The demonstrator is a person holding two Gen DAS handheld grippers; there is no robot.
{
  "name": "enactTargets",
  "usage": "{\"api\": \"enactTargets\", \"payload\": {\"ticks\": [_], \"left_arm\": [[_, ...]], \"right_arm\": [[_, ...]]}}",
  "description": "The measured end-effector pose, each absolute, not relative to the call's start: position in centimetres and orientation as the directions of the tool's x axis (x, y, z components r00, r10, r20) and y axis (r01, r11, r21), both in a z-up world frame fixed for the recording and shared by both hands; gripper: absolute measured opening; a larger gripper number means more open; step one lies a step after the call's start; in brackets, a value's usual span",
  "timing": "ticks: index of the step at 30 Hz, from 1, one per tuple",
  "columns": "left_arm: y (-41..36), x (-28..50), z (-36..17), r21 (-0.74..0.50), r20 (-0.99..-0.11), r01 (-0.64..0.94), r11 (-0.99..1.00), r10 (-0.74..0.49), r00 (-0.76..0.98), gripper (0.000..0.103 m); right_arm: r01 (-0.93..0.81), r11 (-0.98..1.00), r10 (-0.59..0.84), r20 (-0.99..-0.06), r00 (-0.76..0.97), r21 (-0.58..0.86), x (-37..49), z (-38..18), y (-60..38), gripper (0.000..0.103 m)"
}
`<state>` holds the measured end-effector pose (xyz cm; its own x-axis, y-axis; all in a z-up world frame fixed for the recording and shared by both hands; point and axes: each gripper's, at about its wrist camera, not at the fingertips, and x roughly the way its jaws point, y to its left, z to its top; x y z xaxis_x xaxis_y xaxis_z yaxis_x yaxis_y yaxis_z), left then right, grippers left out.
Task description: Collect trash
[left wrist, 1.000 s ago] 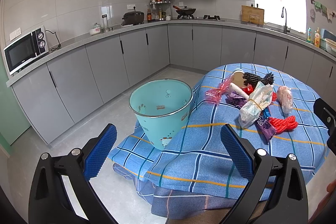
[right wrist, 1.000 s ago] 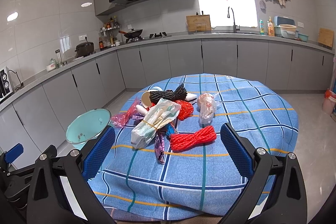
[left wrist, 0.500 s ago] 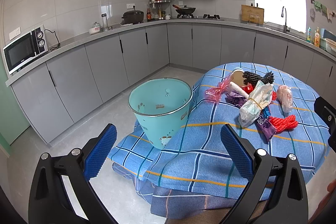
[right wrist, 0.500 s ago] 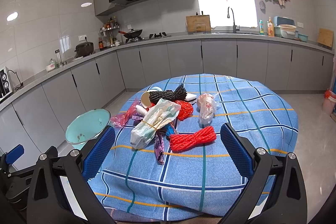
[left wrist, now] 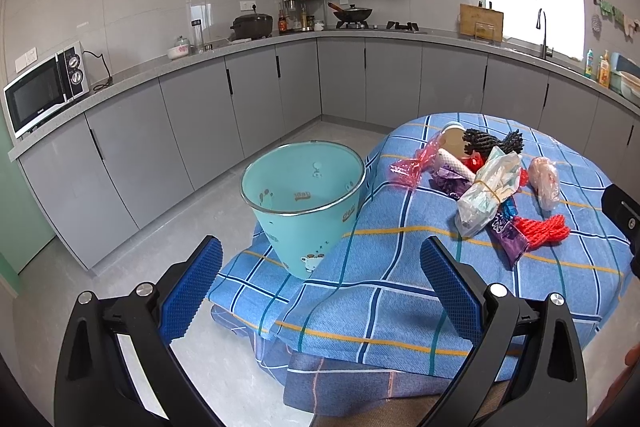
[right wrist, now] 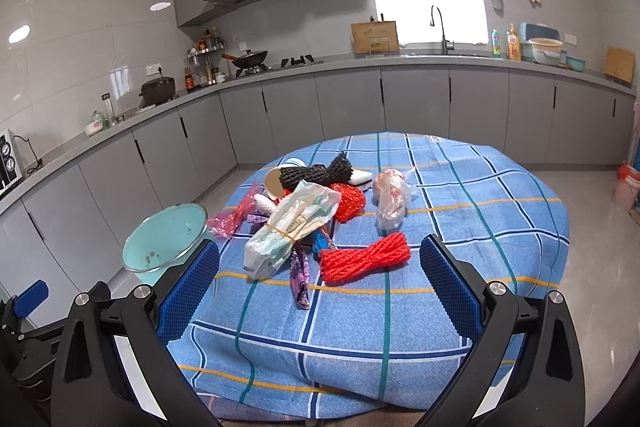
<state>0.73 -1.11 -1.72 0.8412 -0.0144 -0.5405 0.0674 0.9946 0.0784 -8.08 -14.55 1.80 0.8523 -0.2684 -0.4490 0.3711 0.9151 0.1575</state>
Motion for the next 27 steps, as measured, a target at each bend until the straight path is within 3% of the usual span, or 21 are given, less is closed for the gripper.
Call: {"api": "enactTargets", "payload": {"ticks": [27], "left_arm": [[-1.3, 4.7, -3.8, 0.058, -0.6, 0.08, 0.995, -0.029, 0.8, 0.097]], "right_arm": [[0.404, 0.903, -0.288, -0.496, 0.819, 0.144, -5.8, -0.6, -17.8, 0.099]]}}
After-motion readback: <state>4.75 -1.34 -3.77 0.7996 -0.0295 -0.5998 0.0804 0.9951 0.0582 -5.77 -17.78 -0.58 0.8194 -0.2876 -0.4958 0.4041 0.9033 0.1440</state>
